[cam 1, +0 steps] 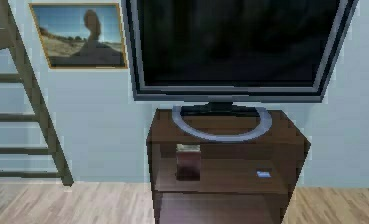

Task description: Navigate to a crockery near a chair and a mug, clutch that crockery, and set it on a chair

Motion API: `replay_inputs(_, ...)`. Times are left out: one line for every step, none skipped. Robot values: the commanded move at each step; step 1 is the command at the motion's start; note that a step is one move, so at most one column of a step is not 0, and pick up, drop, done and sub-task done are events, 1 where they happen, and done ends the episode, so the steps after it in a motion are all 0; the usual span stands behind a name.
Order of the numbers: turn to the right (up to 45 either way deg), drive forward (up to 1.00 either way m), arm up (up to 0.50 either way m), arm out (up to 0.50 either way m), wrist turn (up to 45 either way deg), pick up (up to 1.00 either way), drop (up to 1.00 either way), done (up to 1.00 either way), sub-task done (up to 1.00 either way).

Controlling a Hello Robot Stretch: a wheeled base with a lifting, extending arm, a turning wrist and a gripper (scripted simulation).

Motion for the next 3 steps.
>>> replay_inputs(0.0,0.05,0.0,0.0,0.0,0.0,0.0,0.0,0.0)
replay_inputs(-45.0,0.0,0.0,0.0,0.0,0.0,0.0,0.0,0.0)
replay_inputs(-45.0,0.0,0.0,0.0,0.0,0.0,0.0,0.0,0.0)
